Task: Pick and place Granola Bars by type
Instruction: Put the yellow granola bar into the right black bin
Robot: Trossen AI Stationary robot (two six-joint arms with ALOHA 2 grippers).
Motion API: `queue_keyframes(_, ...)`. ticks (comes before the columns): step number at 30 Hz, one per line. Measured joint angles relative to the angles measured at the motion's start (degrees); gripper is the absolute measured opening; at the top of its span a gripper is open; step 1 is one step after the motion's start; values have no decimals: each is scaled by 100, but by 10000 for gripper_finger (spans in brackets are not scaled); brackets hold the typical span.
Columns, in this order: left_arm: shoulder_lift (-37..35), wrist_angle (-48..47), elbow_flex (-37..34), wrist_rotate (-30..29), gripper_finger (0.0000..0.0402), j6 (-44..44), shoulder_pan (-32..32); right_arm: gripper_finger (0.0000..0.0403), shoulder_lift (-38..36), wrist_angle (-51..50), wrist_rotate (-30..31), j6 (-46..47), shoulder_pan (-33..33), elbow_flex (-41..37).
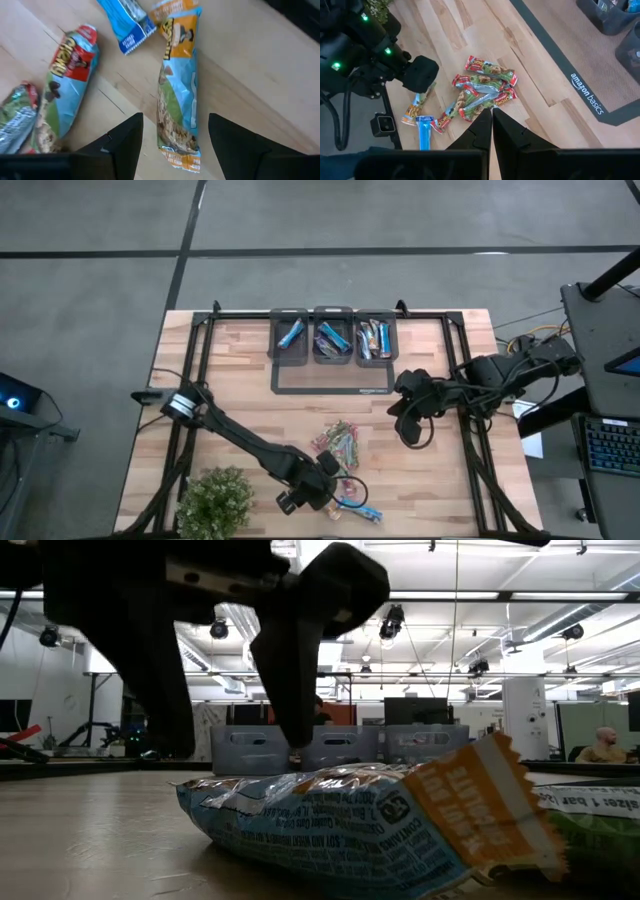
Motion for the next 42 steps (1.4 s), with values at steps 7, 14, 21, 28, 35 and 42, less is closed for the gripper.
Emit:
queue_keyframes(7, 118, -75, 0, -52, 209, 0, 0, 8, 0, -4, 8, 67, 0, -141)
queue_keyframes(14, 127, -80, -37, -150, 209, -2, 11, 8, 0, -5, 10, 153, 0, -206)
queue_keyframes(21, 127, -82, -241, -164, 209, -30, 20, 8, 0, -3, 13, 170, 0, -206)
queue_keyframes(28, 127, -58, -339, -162, 209, -138, 33, 8, 0, 13, 120, 194, 0, -206)
queue_keyframes(35, 127, 77, -319, 67, 209, -201, 33, 8, 0, 15, 120, 194, 0, -206)
queue_keyframes(42, 124, 186, -334, 177, 209, -289, 33, 8, 0, 17, 120, 194, 0, -206)
